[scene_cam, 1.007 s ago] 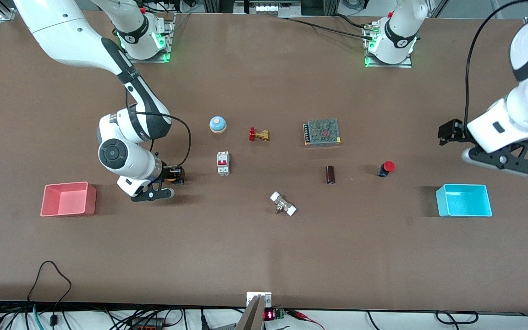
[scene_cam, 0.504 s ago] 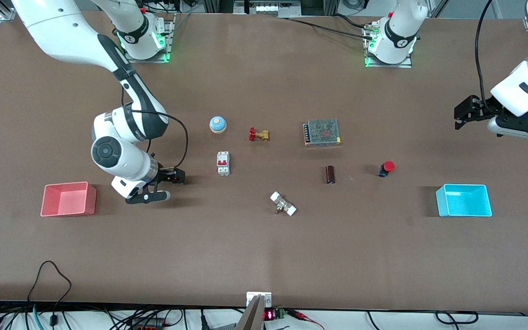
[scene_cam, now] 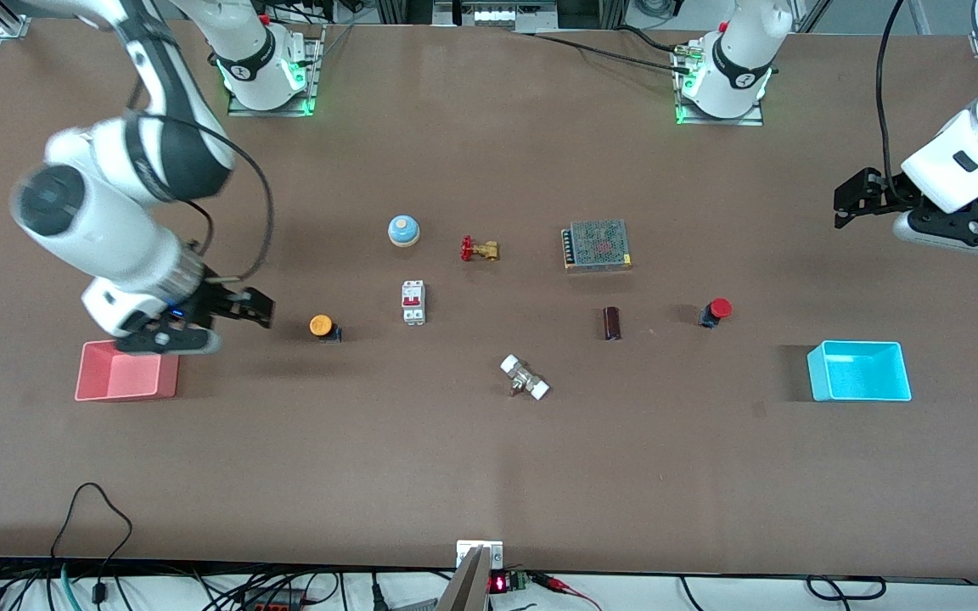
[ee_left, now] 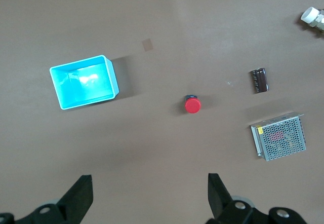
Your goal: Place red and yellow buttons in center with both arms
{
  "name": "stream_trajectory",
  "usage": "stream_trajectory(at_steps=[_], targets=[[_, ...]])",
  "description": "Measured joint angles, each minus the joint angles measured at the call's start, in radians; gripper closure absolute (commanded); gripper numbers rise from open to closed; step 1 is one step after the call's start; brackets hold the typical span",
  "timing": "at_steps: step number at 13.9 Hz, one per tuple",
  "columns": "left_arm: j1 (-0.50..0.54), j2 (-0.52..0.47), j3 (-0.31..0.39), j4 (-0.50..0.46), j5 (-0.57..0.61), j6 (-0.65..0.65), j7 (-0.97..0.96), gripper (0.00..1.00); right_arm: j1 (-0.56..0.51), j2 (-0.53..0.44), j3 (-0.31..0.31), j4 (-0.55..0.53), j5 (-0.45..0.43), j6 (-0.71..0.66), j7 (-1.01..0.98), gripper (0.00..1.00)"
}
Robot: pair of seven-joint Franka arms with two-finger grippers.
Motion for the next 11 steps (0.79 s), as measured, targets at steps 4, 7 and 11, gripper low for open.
stream_trajectory(at_steps=[4, 7, 11], targets=[[-0.004, 0.000, -0.003, 0.001, -0.001, -0.011, 0.000, 0.00, -0.022, -0.139, -0.107, 0.051, 0.000, -0.197, -0.030, 0.00], [-0.010, 0.000, -0.003, 0.001, -0.001, -0.016, 0.000, 0.00, -0.020, -0.177, -0.165, 0.130, 0.001, -0.371, -0.077, 0.00], [-0.012, 0.000, -0.004, 0.002, -0.001, -0.016, 0.000, 0.00, -0.009, -0.174, -0.181, 0.168, 0.005, -0.438, -0.077, 0.00]])
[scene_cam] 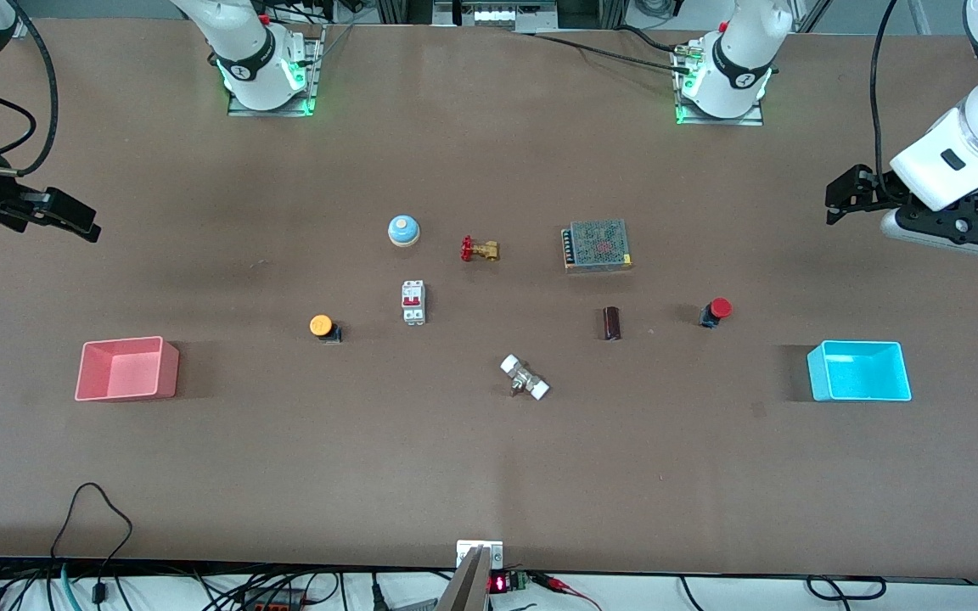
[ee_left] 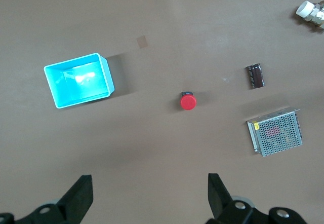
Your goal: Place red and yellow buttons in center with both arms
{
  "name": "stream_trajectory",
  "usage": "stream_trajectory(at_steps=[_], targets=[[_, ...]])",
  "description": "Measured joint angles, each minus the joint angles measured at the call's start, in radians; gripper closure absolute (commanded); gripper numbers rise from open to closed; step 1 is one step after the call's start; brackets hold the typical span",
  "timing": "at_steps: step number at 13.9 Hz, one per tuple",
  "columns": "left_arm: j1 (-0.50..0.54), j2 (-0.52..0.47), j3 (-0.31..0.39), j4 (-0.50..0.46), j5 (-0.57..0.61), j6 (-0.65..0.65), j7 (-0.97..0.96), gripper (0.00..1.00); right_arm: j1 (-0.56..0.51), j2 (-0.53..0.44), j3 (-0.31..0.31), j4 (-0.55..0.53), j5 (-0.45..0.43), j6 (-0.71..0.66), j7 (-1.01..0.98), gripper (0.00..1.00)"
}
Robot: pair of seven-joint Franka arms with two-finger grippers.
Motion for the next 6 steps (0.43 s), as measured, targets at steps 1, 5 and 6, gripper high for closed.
stream_trajectory(at_steps=[1, 5, 6], targets=[[0.000, 0.000, 0.000, 0.001, 0.000, 0.000, 0.000, 0.00, 0.003, 0.004, 0.000, 0.000, 0.000, 0.000, 0.000, 0.00], [0.000, 0.000, 0.000, 0.003, 0.000, -0.001, 0.000, 0.00, 0.012, 0.012, 0.000, 0.000, 0.000, 0.000, 0.000, 0.00], [0.000, 0.000, 0.000, 0.003, 0.000, -0.001, 0.000, 0.00, 0.012, 0.013, 0.000, 0.000, 0.000, 0.000, 0.000, 0.00]])
